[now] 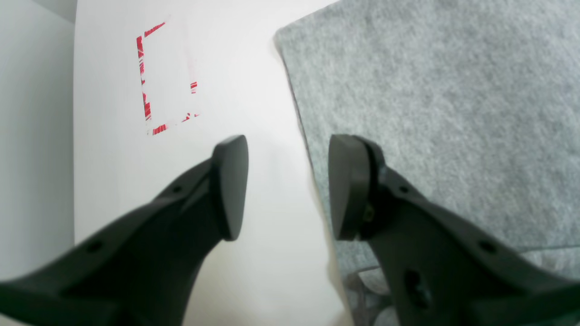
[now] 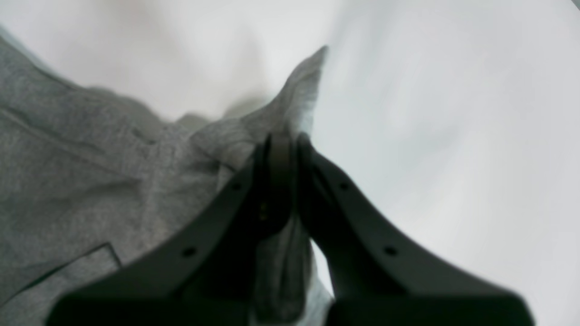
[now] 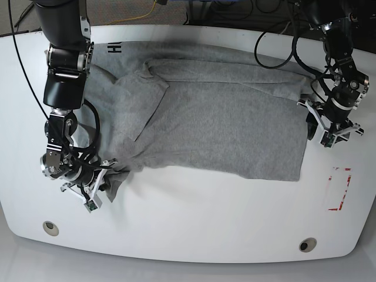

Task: Layout the t-shirt on the table in an organized manner, then fold the t-shirt properly
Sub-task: 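Lay the corner down and open the right gripper, then move the right gripper back to the shirt side edge and pinch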

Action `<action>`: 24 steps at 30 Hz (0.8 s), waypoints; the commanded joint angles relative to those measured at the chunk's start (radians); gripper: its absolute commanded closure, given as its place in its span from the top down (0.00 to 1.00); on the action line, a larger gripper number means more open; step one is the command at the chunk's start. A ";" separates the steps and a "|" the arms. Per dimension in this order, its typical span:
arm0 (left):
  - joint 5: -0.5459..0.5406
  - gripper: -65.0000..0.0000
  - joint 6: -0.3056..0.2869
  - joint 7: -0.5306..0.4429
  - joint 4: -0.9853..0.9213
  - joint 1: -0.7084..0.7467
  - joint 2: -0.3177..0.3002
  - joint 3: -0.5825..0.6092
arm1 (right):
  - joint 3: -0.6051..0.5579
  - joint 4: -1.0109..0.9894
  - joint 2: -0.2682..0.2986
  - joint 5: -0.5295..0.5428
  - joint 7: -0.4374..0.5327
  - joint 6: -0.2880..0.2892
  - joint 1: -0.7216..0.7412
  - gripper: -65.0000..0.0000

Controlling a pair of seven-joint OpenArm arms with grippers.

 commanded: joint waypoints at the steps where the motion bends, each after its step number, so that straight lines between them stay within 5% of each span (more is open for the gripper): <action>1: -0.011 0.41 0.007 -0.021 0.018 -0.012 -0.012 -0.006 | 0.005 0.015 0.007 0.014 0.050 -0.002 0.045 0.16; 7: -0.011 0.41 0.007 -0.021 0.018 -0.012 -0.011 -0.006 | 0.008 0.017 0.027 0.011 0.090 -0.002 0.043 0.64; 10: -0.011 0.41 0.007 -0.021 0.018 -0.012 -0.011 -0.006 | 0.005 0.024 0.062 0.011 0.090 -0.002 0.040 0.80; 18: -0.011 0.41 0.007 -0.021 0.019 -0.012 -0.009 -0.004 | 0.024 0.164 0.163 0.018 0.087 -0.002 -0.089 0.76; 24: -0.011 0.41 0.007 -0.021 0.019 -0.012 -0.009 -0.003 | 0.093 0.244 0.176 0.023 0.087 -0.002 -0.242 0.74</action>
